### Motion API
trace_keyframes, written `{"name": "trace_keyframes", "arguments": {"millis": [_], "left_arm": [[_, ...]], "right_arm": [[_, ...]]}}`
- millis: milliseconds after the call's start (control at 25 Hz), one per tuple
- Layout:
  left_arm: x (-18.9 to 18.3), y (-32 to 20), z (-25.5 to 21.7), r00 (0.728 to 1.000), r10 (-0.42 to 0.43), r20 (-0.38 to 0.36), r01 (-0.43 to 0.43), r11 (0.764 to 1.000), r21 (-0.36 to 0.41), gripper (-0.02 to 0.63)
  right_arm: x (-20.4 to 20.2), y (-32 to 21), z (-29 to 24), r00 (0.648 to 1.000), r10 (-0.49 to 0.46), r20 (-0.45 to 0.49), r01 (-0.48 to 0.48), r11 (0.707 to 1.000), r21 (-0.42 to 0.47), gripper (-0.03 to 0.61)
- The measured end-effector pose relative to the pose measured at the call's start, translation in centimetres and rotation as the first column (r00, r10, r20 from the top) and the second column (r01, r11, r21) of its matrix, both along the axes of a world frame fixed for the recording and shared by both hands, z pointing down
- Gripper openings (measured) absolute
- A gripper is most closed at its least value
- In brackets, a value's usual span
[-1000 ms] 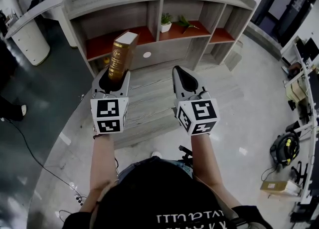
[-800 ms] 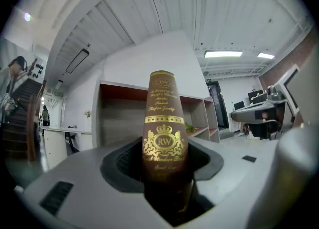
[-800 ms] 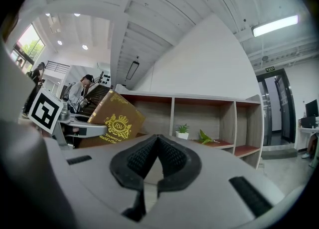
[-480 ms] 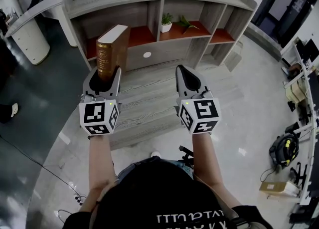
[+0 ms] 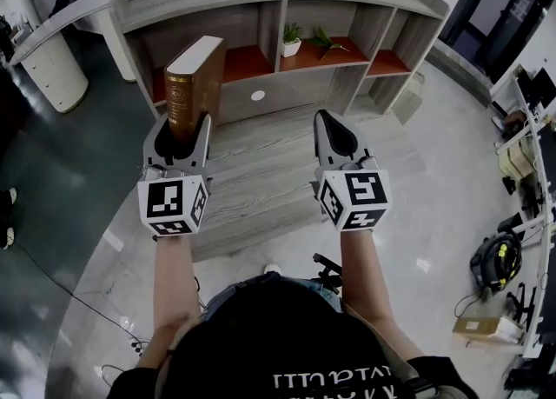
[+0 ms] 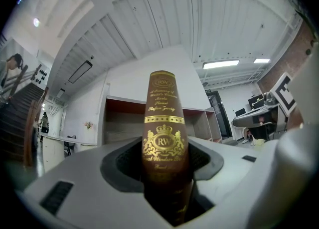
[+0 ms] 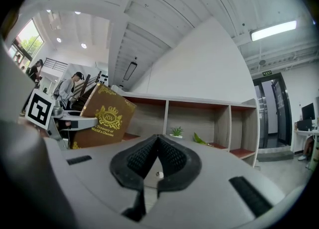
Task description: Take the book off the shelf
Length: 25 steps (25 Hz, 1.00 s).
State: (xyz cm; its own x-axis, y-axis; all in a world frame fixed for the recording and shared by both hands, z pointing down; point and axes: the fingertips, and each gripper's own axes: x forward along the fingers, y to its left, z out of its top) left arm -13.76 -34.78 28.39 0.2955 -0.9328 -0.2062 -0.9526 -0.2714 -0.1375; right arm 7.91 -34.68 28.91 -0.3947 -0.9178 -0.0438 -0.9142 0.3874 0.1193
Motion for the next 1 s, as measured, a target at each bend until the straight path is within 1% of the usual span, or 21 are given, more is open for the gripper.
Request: {"name": "trace_keyframes", "arguments": {"millis": [240,600,1000], "left_arm": [[-0.03,0.16,-0.23,1.0,-0.006,0.013,0.006,1.0,0.008,0.229],[-0.23,0.33,-0.53,1.0,-0.013,0.012,0.012,1.0,0.013,0.229],[0.36,0.43,-0.8,1.0,0.006,0.007,-0.006,1.0,0.02,0.229]], "right_arm": [[0.7,-0.21,-0.37,1.0,0.016,0.02,-0.016,1.0,0.006,0.015],[0.03,0.08,-0.5,1.0,0.011,-0.011,-0.011,1.0,0.013,0.014],[-0.07,0.32,-0.63,1.0,0.01,-0.026,-0.01,1.0,0.013,0.015]]}}
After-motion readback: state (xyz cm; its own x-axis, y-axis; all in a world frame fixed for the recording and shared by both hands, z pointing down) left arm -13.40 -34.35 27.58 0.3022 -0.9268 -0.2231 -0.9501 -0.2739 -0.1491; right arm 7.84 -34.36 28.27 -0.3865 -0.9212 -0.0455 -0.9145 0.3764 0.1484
